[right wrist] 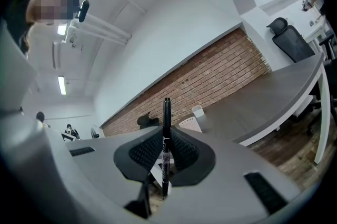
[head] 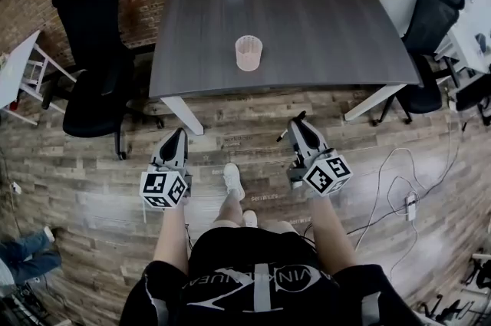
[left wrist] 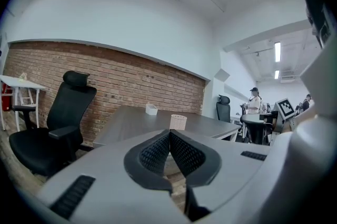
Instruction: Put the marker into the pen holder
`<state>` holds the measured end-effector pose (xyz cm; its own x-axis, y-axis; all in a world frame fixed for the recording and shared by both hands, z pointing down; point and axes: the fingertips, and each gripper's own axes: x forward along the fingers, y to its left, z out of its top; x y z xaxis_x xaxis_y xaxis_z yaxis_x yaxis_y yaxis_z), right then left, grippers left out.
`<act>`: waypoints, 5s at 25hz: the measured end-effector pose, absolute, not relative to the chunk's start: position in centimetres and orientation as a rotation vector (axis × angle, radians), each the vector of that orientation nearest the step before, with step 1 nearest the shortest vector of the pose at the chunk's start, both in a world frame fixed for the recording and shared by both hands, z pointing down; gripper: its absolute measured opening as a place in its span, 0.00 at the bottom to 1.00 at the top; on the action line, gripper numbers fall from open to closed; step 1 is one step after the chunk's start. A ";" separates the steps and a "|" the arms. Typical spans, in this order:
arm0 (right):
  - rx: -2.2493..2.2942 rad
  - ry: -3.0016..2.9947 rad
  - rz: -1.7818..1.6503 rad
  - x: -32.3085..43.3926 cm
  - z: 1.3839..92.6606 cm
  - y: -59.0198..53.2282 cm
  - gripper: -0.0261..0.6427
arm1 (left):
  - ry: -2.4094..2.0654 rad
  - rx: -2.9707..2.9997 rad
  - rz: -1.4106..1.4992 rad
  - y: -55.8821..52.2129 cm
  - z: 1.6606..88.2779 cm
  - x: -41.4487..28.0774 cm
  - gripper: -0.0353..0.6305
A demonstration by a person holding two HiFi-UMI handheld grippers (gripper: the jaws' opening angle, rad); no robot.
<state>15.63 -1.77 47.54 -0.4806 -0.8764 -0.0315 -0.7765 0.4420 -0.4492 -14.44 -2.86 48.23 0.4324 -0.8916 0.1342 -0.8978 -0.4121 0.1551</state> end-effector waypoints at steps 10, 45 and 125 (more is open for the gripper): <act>-1.430 2.430 -0.536 16.3 46.2 -9.7 0.11 | -1.517 2.529 0.038 -11.2 47.4 -12.1 0.08; -1.395 2.369 -0.544 14.3 43.3 -27.4 0.11 | -1.344 2.578 0.075 -28.8 48.4 -9.9 0.08; -1.311 2.710 -0.647 11.4 50.5 -30.9 0.19 | -1.473 2.410 0.101 -30.6 52.0 -11.3 0.08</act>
<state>11.43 -30.87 50.46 -0.6358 -0.7619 0.1239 -0.7356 0.5494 -0.3964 -11.32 -30.58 51.95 0.4680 -0.8557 0.2208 -0.8778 -0.4212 0.2280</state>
